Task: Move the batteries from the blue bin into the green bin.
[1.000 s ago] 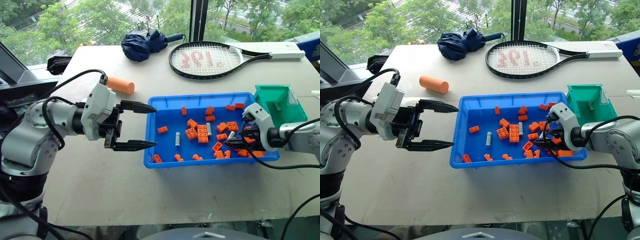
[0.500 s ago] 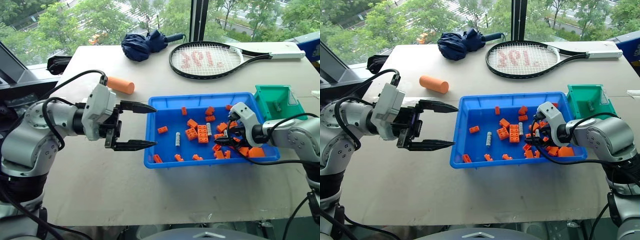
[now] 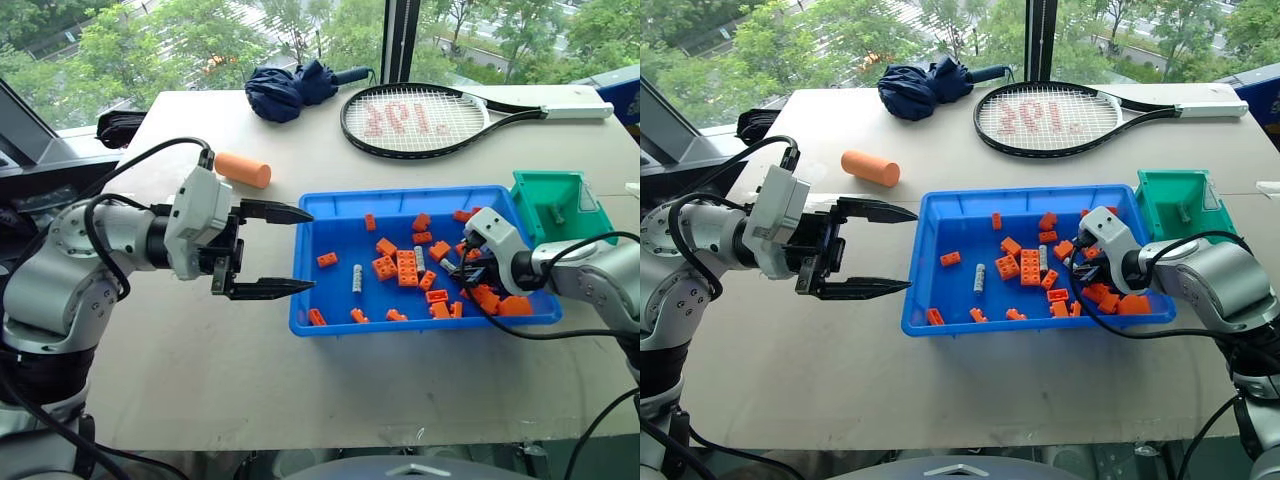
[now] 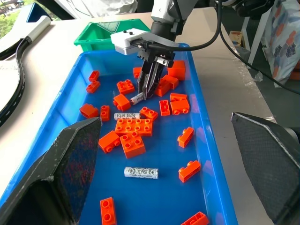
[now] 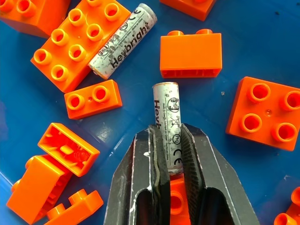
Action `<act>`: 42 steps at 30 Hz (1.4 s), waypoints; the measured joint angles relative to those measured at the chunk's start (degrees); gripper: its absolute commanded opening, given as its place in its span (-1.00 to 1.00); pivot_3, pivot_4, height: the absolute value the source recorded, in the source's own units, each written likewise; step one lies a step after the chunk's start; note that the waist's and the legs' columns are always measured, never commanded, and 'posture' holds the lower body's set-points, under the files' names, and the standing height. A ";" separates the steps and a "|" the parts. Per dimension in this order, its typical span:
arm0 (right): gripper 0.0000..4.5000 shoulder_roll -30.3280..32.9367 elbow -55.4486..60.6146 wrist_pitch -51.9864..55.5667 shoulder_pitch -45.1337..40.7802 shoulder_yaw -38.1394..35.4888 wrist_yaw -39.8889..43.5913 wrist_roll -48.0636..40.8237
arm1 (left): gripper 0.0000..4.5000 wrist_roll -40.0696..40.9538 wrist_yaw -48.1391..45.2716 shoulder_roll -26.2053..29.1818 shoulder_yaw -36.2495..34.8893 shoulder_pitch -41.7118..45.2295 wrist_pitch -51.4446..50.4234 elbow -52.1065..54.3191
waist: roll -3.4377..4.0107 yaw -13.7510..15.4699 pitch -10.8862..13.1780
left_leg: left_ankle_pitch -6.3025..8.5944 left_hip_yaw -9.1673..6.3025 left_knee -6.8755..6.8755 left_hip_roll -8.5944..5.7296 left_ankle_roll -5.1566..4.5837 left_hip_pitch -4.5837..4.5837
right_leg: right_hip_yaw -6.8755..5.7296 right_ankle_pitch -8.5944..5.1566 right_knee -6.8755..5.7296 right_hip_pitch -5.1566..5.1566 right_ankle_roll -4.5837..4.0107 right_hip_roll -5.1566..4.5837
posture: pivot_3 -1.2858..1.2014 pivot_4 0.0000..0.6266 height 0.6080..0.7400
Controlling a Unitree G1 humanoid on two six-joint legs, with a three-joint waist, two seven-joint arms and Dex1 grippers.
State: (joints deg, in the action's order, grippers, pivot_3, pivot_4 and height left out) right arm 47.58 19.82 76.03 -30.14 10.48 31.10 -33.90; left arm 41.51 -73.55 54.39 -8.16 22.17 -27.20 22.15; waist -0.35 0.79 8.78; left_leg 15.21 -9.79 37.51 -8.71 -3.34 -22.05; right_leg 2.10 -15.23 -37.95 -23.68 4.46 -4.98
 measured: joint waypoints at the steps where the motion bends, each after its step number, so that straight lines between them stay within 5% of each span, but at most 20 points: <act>1: -0.99 0.02 0.34 -0.01 0.16 0.02 0.09 0.10 | 1.00 -0.03 -0.03 0.00 0.04 0.11 0.01 0.00 | 0.00 0.00 0.00 | 0.00 0.00 0.00 0.00 0.00 0.00 | 0.00 0.00 0.00 0.00 0.00 0.00 | 0.03 -0.52 1.00; 10: -0.99 0.77 1.76 -0.80 1.63 -1.98 2.35 0.06 | 1.00 -0.31 -0.08 0.00 0.31 0.18 -0.05 -0.01 | 0.00 0.03 0.01 | 0.00 -0.03 0.00 0.00 0.00 -0.03 | -0.03 0.00 0.01 0.00 0.00 -0.01 | 0.03 -0.52 1.00; 18: -0.99 6.26 3.78 2.34 -1.19 -21.76 4.79 -5.83 | 1.00 -0.13 5.44 -2.78 0.26 3.53 -2.02 -0.44 | 0.00 0.11 0.02 | 0.00 -0.04 0.01 -0.01 0.00 -0.04 | -0.08 0.00 0.00 0.00 0.00 -0.02 | 0.03 -0.52 1.00; 27: -0.99 13.16 -12.31 -11.16 1.20 -24.23 2.77 5.62 | 1.00 5.93 11.26 -6.18 0.49 9.42 -11.25 -1.00 | -0.01 -0.49 0.02 | -0.01 0.08 0.02 0.00 0.02 0.01 | 0.06 0.00 -0.07 -0.02 0.01 0.01 | 0.03 -0.52 1.00; 35: 0.58 11.59 -22.68 -23.00 0.67 -19.85 3.05 13.09 | 1.00 4.91 8.92 -4.22 1.74 8.82 -11.53 -2.94 | 0.01 -1.38 0.03 | -0.03 0.07 0.00 0.01 0.03 -0.02 | 0.08 0.00 -0.05 -0.08 0.00 0.02 | 0.03 -0.52 1.00; 42: 0.66 8.37 -7.19 -13.29 0.56 -20.37 7.54 3.30 | 1.00 1.43 3.76 1.23 0.44 1.89 -9.03 -4.37 | 0.09 -1.70 0.06 | -0.04 0.05 -0.07 0.09 0.06 -0.02 | 0.09 0.00 -0.06 -0.12 0.00 0.09 | 0.03 -0.52 1.00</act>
State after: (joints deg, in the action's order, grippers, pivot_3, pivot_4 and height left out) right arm 55.94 12.63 62.75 -29.58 -9.88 38.64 -30.61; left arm 42.94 -69.78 55.62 -7.72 24.05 -36.23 17.78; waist -0.26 -0.91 8.84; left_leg 15.17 -9.74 37.44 -8.62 -3.28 -22.07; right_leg 2.19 -15.24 -38.01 -23.80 4.45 -4.89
